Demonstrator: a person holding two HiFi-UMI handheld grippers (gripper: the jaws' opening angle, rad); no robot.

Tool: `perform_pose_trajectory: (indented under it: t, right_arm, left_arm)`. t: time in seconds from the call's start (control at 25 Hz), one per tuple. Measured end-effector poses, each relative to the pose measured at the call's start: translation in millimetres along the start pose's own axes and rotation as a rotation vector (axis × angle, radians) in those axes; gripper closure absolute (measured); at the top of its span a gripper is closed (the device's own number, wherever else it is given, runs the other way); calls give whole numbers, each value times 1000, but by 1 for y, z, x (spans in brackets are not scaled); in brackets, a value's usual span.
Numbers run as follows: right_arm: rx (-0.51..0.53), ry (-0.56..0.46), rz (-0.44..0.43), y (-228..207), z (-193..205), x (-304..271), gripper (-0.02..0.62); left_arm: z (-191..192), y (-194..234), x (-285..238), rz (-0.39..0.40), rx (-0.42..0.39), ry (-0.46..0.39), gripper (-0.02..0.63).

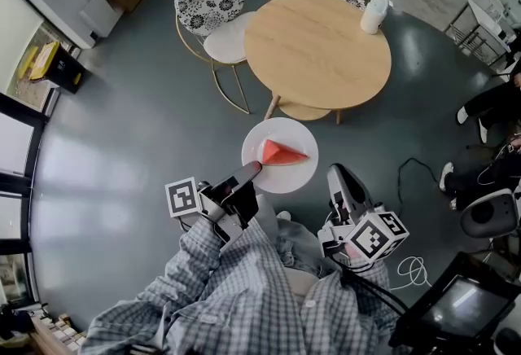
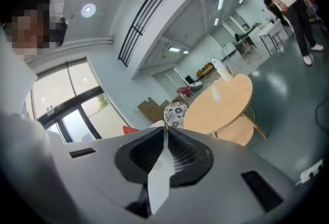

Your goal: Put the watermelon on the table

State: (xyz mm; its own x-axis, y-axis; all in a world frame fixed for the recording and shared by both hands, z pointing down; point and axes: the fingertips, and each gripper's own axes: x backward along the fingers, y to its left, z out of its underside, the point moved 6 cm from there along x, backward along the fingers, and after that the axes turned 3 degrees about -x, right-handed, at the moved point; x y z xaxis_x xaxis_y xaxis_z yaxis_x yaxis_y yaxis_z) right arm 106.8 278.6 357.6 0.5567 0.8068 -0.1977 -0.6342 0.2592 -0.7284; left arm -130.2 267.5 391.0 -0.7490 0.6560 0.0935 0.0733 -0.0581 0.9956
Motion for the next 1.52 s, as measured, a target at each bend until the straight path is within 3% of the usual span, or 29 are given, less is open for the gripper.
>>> perform_pose_trajectory:
  t: [0.12, 0.2, 0.6, 1.2, 1.52]
  right_arm:
    - [-113, 12, -9, -4, 3, -5, 581]
    - [-141, 24, -36, 0, 6, -6, 537]
    - [-106, 78, -81, 8, 11, -11, 528]
    - [-146, 54, 2, -2, 24, -12, 508]
    - [-138, 99, 2, -23, -12, -26, 509]
  left_arm:
    - [0, 0, -4, -3, -4, 2, 551]
    - [1, -1, -3, -3, -5, 4, 551]
    - [1, -4, -6, 2, -9, 10, 551]
    - [-2, 12, -6, -2, -6, 49, 551]
    - [-10, 17, -67, 0, 23, 88, 551]
